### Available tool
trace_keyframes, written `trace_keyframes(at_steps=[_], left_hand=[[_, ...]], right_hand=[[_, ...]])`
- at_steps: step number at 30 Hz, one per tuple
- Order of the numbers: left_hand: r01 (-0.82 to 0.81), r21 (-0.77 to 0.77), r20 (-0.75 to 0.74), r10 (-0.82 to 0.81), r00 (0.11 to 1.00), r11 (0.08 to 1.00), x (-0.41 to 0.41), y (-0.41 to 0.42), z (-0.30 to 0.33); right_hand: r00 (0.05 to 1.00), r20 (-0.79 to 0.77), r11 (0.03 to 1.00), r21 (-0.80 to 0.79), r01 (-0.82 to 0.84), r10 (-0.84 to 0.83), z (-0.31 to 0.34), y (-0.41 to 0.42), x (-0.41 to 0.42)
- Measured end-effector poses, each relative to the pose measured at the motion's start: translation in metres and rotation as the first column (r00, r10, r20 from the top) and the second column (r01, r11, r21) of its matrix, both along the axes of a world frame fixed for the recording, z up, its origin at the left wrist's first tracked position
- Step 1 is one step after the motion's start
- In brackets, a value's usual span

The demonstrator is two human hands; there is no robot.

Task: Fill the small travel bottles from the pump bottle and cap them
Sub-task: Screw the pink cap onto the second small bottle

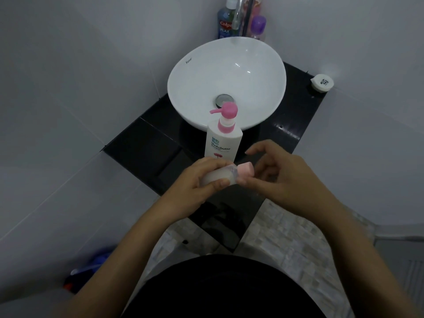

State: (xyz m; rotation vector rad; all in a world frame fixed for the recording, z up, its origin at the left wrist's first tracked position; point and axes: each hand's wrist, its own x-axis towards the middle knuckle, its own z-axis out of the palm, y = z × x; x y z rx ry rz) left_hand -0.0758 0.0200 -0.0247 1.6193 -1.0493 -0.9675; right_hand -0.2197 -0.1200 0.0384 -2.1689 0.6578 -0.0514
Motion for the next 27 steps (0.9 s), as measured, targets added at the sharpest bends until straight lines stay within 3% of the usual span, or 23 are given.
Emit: trace_keyframes(at_steps=[2,4,8,12,17,22,25,27], left_hand=[[0.0,-0.004,-0.003,0.0,1.0,1.0,-0.001,0.0,0.0],[0.004,-0.008,0.006,-0.004,1.0,1.0,-0.001,-0.001,0.001],[0.006,-0.021,0.024,-0.005,1.0,1.0,-0.001,-0.003,0.003],[-0.016,-0.036,0.017,0.016,1.0,0.999,0.001,-0.003,0.004],[-0.006,-0.02,0.039,0.007,0.999,1.0,0.001,-0.003,0.005],[-0.019,-0.033,0.017,0.019,1.0,0.999,0.001,-0.003,0.006],[-0.002,-0.032,0.028,0.002,1.0,0.999,0.001,-0.004,0.007],[-0.003,-0.029,0.015,0.003,1.0,1.0,0.001,-0.005,0.006]], right_hand=[[0.998,0.027,0.996,0.072,-0.053,0.052,0.0,-0.004,-0.002],[0.999,0.047,0.995,0.101,0.004,-0.009,0.001,-0.001,0.001],[0.996,-0.017,0.992,-0.099,0.08,-0.083,-0.001,0.004,0.007],[0.996,0.051,0.995,-0.077,-0.065,0.069,0.001,-0.005,0.0],[0.999,0.02,0.985,-0.167,0.047,-0.044,0.0,0.001,0.005],[0.995,0.07,0.991,-0.114,-0.065,0.074,0.0,-0.007,0.001],[0.998,0.044,0.987,-0.154,0.049,-0.043,0.0,-0.001,0.006],[0.995,0.073,0.993,-0.088,0.079,-0.072,0.001,0.001,0.006]])
